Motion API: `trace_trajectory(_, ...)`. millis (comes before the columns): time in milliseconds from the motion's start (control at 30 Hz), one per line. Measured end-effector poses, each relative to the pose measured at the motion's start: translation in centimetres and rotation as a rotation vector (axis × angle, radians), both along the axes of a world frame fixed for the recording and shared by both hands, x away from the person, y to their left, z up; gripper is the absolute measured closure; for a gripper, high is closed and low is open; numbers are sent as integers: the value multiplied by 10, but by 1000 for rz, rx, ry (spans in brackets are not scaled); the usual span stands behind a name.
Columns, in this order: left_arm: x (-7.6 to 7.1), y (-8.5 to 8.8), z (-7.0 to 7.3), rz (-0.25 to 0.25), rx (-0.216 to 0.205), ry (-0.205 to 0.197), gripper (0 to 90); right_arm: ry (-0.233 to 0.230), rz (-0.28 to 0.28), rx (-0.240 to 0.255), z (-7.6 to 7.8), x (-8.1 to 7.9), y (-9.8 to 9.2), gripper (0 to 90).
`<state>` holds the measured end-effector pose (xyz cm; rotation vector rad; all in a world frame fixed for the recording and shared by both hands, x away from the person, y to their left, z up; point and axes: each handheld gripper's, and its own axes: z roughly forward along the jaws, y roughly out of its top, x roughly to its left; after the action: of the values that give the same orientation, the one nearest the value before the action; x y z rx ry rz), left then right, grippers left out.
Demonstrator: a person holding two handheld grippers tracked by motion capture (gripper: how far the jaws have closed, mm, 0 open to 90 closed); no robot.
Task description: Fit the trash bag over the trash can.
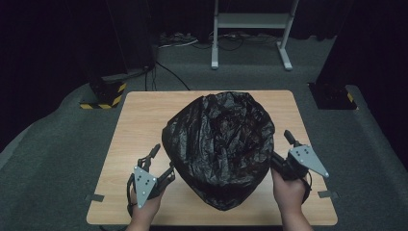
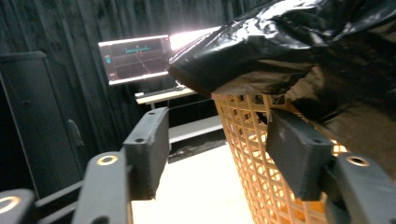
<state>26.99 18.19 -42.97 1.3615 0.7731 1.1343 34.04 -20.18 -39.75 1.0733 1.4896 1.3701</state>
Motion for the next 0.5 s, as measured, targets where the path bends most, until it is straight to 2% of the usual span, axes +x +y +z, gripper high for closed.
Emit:
trace_trajectory(67, -3, 7, 1, 31, -19, -11, 389, -7, -14, -13, 4, 4, -2, 275)
trace_trajectory(133, -3, 19, 5, 68, -51, -22, 368, -21, -21, -1, 7, 1, -4, 276)
trace_trajectory(233, -3, 36, 20, 104, -100, -55, 363, -38, -28, 4, 9, -6, -5, 278)
trace_trajectory(300, -2, 39, 36, 105, -119, -93, 359, -37, -30, -3, 8, -10, -5, 277)
trace_trajectory(367, 0, 37, 53, 84, -131, -123, 355, -32, -36, -5, 6, -13, -5, 278)
trace_trajectory(433, 4, 29, 67, 47, -128, -131, 345, -27, -38, -1, 4, -14, -6, 278)
trace_trajectory(500, 11, 18, 75, 20, -105, -128, 344, -24, -42, -1, 4, -15, -5, 278)
